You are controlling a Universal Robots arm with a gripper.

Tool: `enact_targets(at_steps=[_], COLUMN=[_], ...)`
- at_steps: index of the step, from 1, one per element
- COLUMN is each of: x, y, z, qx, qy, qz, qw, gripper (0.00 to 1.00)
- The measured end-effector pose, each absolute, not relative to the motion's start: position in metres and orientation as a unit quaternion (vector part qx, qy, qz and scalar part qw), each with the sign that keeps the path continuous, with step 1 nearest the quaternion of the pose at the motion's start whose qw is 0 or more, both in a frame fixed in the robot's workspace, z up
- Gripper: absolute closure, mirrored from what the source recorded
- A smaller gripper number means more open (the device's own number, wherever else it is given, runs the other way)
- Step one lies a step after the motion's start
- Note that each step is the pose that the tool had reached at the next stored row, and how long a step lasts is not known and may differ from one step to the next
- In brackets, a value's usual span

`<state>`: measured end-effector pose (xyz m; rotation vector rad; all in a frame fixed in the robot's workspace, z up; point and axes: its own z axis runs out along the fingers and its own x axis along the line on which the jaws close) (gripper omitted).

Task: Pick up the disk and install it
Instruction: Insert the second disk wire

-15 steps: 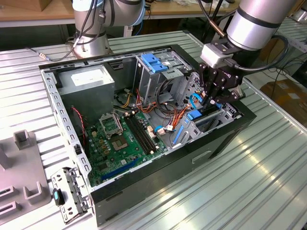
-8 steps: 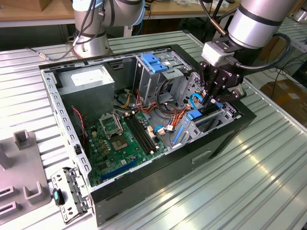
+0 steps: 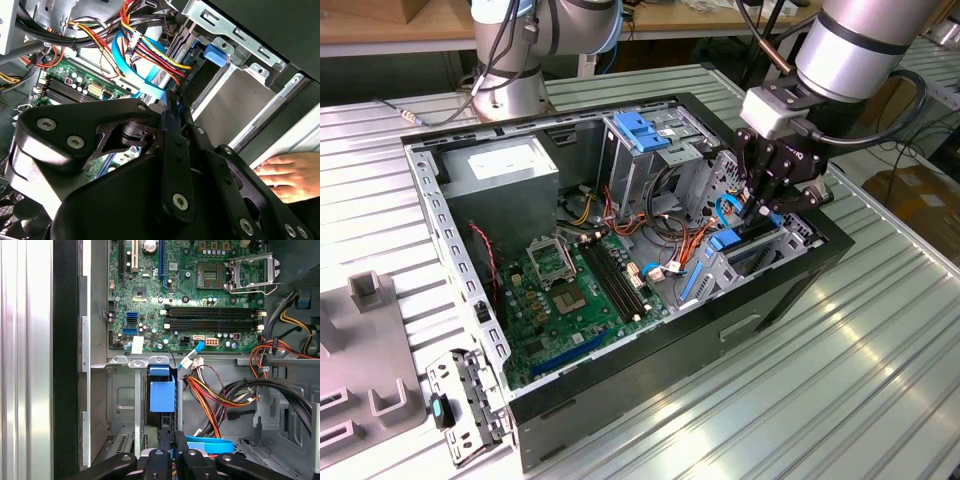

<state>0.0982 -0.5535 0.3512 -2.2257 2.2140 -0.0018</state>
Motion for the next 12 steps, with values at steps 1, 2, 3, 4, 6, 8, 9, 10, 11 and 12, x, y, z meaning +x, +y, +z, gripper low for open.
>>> enact_targets(at_steps=[1, 2, 3, 4, 6, 8, 9, 10, 11, 12], x=[0.0981, 0.0981, 0.0982, 0.0982, 0.0981, 0.0982, 0.0982, 0.0982, 0.0981, 0.0981], y=[-0.5536, -0.5538, -0.5541, -0.5544, -0.5548, -0.5553, -0.5554, -0.5555, -0.5558, -0.5562], z=[0.3512, 0.3513, 0.3512, 0.3511, 0.351, 0.3508, 0.3508, 0.3508, 0.3508, 0.3508], qx=[-0.709, -0.709, -0.709, -0.709, -0.709, -0.709, -0.709, -0.709, -0.709, -0.709], qy=[0.705, 0.705, 0.705, 0.705, 0.705, 0.705, 0.705, 0.705, 0.705, 0.705], qz=[-0.001, -0.001, -0.001, -0.001, 0.0, 0.001, 0.002, 0.004, 0.005, 0.006], qw=[0.001, 0.001, 0.001, 0.001, 0.002, 0.003, 0.003, 0.005, 0.007, 0.008], gripper=[0.84, 0.84, 0.84, 0.84, 0.84, 0.84, 0.84, 0.84, 0.84, 0.84])
